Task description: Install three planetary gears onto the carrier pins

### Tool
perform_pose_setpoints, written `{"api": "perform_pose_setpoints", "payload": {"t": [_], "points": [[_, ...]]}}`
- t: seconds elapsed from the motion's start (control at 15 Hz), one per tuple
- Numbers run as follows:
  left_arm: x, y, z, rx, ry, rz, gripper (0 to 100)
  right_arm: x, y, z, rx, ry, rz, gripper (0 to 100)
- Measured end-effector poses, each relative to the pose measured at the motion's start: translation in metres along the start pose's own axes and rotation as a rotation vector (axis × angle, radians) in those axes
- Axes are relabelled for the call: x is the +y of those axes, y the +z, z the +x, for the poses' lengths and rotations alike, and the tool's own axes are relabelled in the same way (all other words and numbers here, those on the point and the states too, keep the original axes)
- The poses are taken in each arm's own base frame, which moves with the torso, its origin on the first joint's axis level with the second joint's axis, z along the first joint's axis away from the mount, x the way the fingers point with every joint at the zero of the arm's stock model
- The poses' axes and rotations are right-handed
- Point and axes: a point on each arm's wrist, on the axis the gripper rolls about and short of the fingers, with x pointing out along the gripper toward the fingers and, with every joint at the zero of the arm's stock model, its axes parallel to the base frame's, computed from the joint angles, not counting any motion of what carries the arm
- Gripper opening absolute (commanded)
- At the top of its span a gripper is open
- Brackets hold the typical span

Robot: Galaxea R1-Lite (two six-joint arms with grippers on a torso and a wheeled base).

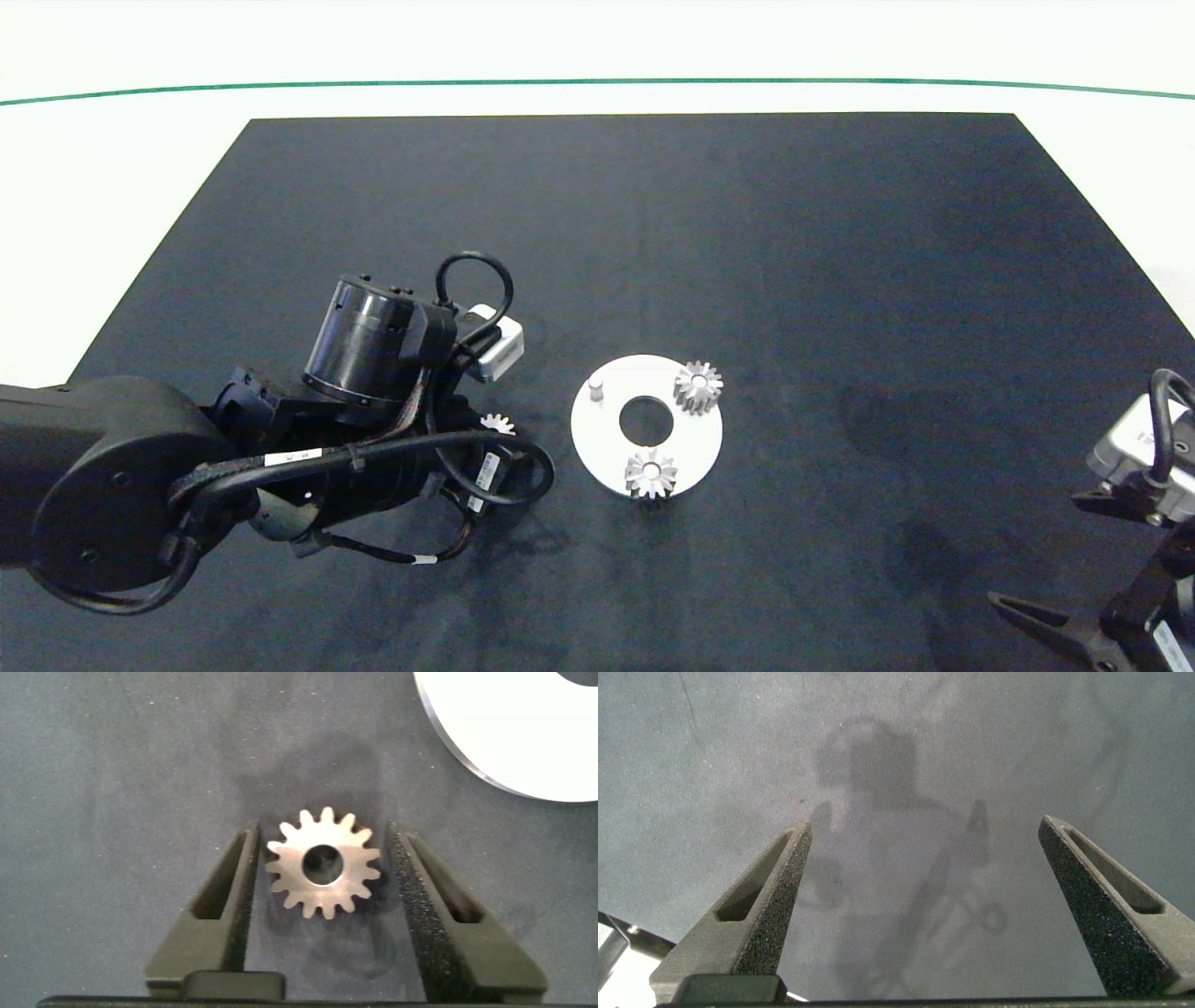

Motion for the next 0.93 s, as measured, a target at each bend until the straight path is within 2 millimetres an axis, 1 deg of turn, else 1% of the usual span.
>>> {"api": "perform_pose_setpoints", "payload": {"t": [0.93], "points": [[-0.0027,-0.0019,-0.0008,0.006,-0.008,0.008,22,-0.0003,0.0002,-0.0007,-0.005,-0.003,0.001,100]]}}
